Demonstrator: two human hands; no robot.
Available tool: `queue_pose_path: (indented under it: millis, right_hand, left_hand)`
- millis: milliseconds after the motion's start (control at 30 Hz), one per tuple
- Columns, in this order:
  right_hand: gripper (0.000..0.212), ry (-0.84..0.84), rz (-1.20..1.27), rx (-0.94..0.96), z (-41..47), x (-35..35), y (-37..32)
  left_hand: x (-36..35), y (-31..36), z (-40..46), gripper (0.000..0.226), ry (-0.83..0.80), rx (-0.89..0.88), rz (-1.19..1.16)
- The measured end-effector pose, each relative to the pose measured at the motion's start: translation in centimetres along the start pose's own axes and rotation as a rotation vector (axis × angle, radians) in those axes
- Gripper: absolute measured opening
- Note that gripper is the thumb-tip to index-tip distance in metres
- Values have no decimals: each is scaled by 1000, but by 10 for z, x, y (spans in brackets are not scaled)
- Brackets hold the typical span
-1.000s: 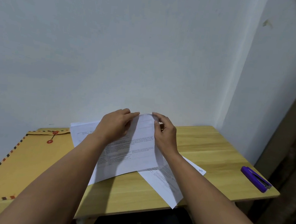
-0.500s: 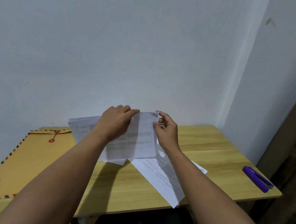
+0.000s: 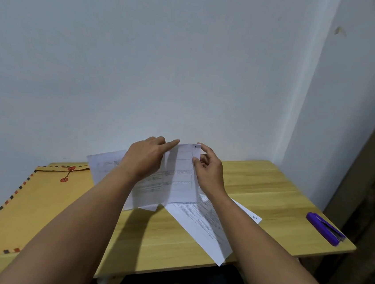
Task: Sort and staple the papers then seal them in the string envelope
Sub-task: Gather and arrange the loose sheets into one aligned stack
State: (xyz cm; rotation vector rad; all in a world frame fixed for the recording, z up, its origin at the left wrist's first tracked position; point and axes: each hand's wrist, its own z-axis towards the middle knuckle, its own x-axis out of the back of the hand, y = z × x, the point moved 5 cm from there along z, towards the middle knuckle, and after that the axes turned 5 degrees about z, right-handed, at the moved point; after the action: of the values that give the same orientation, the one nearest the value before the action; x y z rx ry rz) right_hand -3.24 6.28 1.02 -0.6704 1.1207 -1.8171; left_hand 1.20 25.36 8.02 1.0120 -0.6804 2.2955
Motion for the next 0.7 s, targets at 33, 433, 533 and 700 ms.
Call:
queue_pose_path:
  millis: [33,433,533,700]
  right_hand:
    - [42,12,-7,12,0,0,-2]
    - [50,-121,83,-136,-17,-31,-7]
    - [50,-234,138,-223,-30,-50,1]
    - [49,-362,124,-290,-47,-76,17]
  left_hand:
    - [1,-1,1,66,-4,3,0]
    - [7,-33,-16,53,-62,131,-212]
    - [-6,-53,-38,51,-102,212,-244]
    - [-23,-78,-69,45,-175,329,-304]
